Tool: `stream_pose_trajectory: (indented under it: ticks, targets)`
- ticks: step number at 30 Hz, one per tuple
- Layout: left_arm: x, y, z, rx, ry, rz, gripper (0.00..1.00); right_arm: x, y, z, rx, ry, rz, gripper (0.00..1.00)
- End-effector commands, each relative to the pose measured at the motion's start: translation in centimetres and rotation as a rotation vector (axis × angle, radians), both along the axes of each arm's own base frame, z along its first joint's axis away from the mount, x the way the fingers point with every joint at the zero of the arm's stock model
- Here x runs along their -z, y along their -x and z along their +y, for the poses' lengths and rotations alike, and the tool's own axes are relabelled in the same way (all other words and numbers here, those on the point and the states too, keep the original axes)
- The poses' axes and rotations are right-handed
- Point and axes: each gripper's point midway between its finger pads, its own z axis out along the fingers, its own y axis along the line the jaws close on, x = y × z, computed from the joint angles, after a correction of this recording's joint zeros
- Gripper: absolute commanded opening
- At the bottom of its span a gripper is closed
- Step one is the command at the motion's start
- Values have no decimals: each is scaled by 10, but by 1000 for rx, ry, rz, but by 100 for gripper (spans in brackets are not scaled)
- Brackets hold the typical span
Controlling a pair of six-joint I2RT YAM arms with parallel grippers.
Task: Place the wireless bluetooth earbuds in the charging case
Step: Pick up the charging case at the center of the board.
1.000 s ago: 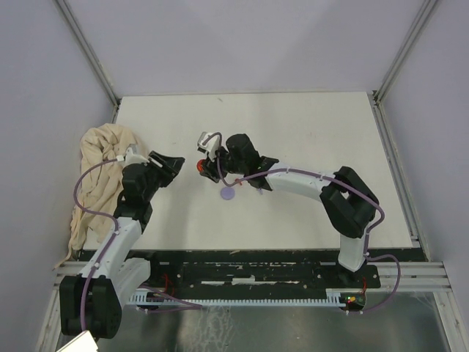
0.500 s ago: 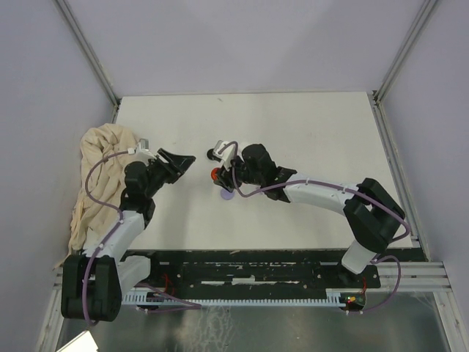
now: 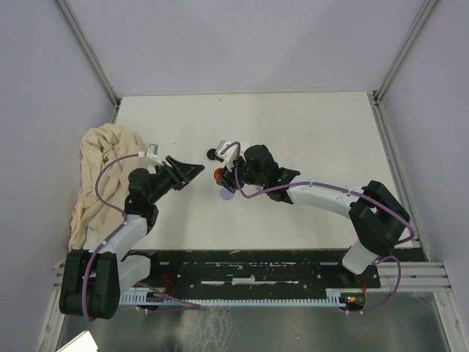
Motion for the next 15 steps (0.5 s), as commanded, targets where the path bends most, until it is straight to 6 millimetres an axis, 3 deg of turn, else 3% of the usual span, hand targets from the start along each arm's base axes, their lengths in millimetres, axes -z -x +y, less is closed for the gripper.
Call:
stream_pose_trajectory:
  ticks: [1, 15]
  targets:
    - [-24, 7, -14, 70, 39, -79, 60, -21, -4, 4, 15, -38, -37, 19]
    - [-10, 6, -41, 148, 22, -38, 59, -24, -7, 6, 17, -39, -43, 19]
